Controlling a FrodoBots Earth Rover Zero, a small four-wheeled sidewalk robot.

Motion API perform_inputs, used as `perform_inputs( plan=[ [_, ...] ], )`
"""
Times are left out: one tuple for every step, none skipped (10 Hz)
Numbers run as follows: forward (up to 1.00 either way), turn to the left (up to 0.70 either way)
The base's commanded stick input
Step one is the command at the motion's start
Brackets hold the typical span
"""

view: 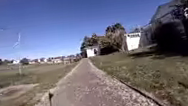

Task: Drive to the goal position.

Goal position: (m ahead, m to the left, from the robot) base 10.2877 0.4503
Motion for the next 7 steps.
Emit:
perform_inputs(
  plan=[
    [1.00,0.00],
    [1.00,0.00],
    [1.00,0.00],
    [1.00,0.00],
    [1.00,0.00],
    [1.00,0.00],
    [1.00,0.00]
  ],
)
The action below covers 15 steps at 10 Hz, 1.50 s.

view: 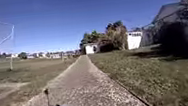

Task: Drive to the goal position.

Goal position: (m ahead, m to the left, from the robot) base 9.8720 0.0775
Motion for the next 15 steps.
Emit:
perform_inputs(
  plan=[
    [1.00,0.00],
    [1.00,0.00],
    [1.00,0.00],
    [1.00,0.00],
    [1.00,0.00],
    [1.00,0.00],
    [1.00,0.25],
    [1.00,0.40],
    [1.00,0.40],
    [1.00,0.30],
    [1.00,0.14],
    [1.00,0.05],
    [1.00,0.02],
    [1.00,0.07],
    [1.00,0.00]
  ],
)
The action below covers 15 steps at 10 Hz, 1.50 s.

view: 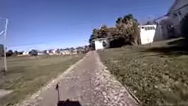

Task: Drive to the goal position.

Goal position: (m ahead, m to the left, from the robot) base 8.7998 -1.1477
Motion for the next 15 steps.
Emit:
perform_inputs(
  plan=[
    [1.00,0.00],
    [1.00,0.00],
    [1.00,0.00],
    [1.00,0.00],
    [1.00,0.00],
    [1.00,0.00],
    [1.00,0.00],
    [1.00,0.00],
    [1.00,0.00],
    [1.00,0.00],
    [1.00,0.00],
    [1.00,0.00],
    [1.00,0.00],
    [1.00,0.00],
    [1.00,0.00]
  ],
)
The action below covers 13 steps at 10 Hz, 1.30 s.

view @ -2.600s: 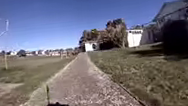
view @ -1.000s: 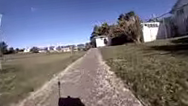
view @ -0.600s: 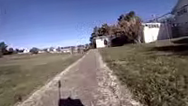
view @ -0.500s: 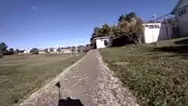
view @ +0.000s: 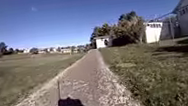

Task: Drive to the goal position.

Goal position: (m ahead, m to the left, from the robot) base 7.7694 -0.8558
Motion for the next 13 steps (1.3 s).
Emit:
perform_inputs(
  plan=[
    [1.00,0.00],
    [1.00,0.00],
    [1.00,0.00],
    [1.00,0.03],
    [1.00,0.00],
    [1.00,0.00],
    [1.00,0.00],
    [1.00,0.00],
    [1.00,0.00],
    [1.00,0.00],
    [1.00,0.00],
    [1.00,0.00],
    [1.00,0.00]
  ],
)
